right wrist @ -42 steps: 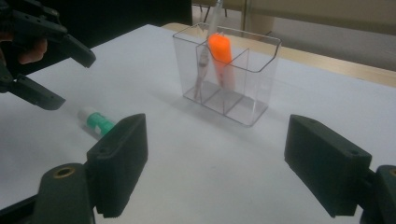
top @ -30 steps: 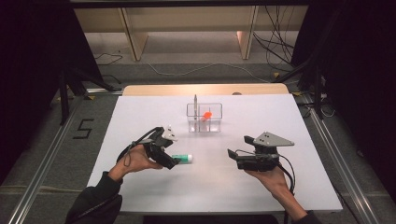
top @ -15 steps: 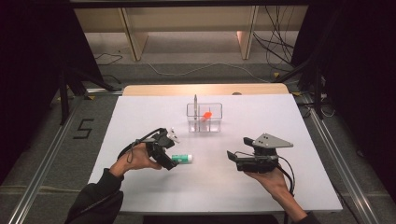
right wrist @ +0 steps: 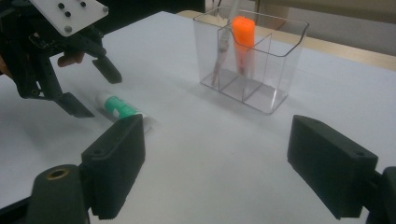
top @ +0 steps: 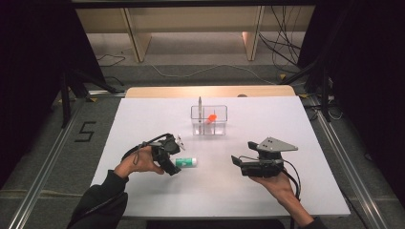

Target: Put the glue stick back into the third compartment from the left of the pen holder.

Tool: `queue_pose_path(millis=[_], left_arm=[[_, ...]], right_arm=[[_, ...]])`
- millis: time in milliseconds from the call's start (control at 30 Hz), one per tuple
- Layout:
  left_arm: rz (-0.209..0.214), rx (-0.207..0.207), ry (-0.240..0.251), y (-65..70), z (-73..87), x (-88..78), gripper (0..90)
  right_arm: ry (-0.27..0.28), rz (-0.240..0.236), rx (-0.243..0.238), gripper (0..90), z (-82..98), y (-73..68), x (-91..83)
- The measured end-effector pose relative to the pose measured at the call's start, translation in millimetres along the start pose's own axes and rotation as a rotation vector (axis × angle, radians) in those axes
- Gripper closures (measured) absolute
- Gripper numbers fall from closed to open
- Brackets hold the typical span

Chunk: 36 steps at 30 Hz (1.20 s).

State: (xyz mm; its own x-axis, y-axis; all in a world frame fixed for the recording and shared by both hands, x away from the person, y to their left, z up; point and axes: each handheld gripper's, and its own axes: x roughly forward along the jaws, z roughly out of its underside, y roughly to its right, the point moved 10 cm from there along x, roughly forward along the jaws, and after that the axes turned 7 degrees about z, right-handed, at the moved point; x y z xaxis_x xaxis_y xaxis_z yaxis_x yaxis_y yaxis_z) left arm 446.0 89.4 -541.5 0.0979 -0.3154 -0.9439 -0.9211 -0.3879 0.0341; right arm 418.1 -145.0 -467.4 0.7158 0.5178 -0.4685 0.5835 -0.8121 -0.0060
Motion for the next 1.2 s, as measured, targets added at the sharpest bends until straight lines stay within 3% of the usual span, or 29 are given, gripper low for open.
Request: queue_pose_path(millis=[233,333,633,1200], left_arm=[[0.004,0.024,-0.009,-0.4,-6.2,3.4,32.5],[0.009,0.063,-0.048,-2.9,-7.3,3.5,34.8],[0.039,0.081,-0.087,-1.8,-9.9,9.2,44.8],[0.028,0.135,-0.130,-4.0,-9.3,15.1,56.8]], right_arm=[[-0.010,0.000,-0.008,20.1,1.5,-1.4,0.8],[-0.009,0.001,-0.007,20.2,1.3,-1.2,0.5],[-0.005,0.000,-0.009,20.3,0.4,-1.7,-0.3],[-0.013,-0.003,-0.010,20.4,1.6,-3.7,0.8]])
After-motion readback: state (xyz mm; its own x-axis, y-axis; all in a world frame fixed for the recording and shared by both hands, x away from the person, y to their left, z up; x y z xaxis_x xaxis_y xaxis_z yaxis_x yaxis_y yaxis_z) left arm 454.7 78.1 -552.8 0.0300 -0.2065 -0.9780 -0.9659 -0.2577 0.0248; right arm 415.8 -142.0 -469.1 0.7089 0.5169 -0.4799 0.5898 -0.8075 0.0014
